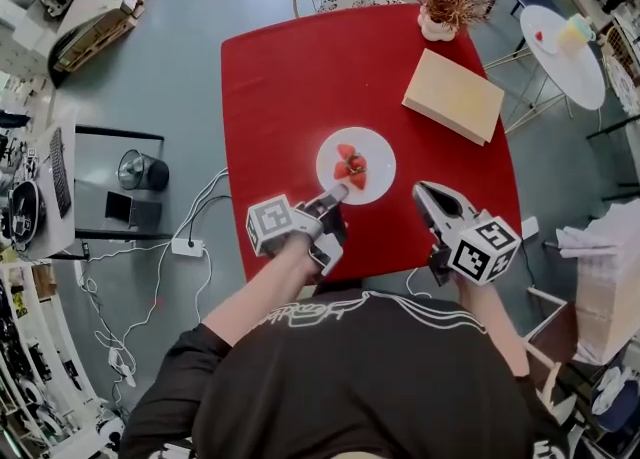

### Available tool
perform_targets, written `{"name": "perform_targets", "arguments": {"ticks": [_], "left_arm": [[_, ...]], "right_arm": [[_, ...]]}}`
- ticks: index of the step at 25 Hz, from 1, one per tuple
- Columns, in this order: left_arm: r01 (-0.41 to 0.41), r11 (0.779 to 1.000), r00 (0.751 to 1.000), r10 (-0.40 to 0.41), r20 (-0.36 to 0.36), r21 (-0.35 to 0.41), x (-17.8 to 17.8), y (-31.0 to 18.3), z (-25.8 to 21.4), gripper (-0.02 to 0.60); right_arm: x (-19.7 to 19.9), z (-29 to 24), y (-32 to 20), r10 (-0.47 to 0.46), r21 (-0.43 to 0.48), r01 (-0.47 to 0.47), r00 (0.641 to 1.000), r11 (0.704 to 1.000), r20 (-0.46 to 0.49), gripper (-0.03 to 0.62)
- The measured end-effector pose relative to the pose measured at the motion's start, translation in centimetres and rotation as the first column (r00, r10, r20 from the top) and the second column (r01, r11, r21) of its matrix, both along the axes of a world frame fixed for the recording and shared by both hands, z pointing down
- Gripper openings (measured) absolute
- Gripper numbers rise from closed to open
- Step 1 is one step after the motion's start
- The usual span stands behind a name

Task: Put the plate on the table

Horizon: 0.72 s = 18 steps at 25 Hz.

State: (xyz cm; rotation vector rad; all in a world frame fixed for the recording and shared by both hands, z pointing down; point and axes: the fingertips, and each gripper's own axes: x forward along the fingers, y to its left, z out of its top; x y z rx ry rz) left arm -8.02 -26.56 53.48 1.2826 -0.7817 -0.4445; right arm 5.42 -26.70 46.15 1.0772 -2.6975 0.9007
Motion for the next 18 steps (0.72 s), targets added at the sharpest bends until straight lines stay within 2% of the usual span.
{"name": "perform_targets", "arguments": {"ticks": [5,18], "left_arm": [[0.008,0.999,1.0,-0.007,0.012,-0.041,0.1,-0.8,2.2,0.017],[0.024,0.996,0.999,-0.02,0.048,-0.08,-0.8,-1.9,4.8,0.017]], "right_arm": [[0.6,0.7,0.0,0.009,-0.02,-0.009,1.0,1.0,-0.002,0.008],[0.9,1.8,0.5,0.003,-0.067,-0.002,1.0,0.998,0.025,0.008]]}}
